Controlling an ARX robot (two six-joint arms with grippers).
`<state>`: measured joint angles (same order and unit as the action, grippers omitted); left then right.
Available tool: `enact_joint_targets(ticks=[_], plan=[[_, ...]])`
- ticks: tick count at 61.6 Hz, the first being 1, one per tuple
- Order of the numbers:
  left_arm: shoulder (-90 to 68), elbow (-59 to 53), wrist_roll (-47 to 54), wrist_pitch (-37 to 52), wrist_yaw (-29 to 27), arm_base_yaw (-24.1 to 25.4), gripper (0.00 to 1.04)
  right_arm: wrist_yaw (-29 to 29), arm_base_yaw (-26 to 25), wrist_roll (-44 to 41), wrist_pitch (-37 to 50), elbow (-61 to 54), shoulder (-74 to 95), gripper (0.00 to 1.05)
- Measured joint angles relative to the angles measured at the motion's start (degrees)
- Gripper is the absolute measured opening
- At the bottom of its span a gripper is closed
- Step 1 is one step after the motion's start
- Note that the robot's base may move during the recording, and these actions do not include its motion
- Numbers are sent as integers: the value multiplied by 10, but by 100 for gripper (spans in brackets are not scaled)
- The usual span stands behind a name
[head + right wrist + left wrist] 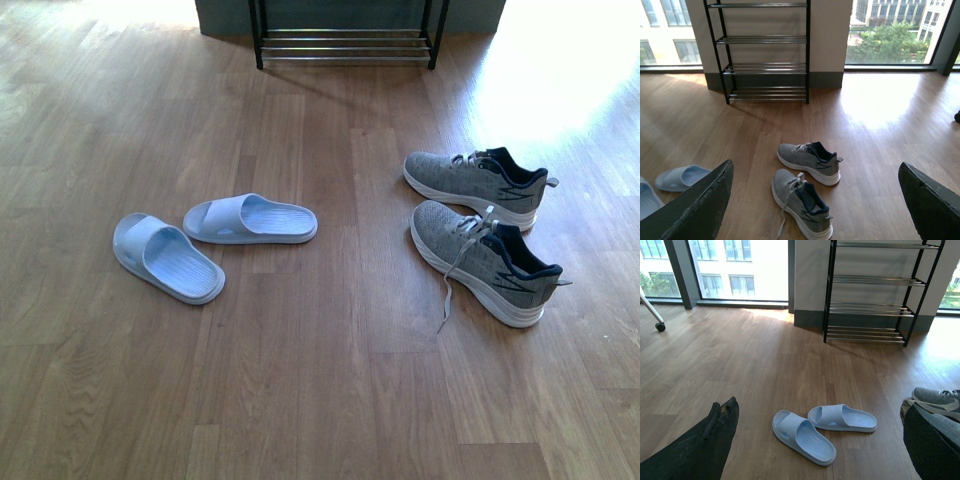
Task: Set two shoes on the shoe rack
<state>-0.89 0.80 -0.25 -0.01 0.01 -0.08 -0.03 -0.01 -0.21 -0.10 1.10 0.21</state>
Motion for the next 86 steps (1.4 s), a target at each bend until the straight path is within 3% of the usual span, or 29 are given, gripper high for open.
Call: enact_joint_targets(ticks=[86], plan=[[0,0,0,0,0,0,95,0,0,0,0,0,0,96]])
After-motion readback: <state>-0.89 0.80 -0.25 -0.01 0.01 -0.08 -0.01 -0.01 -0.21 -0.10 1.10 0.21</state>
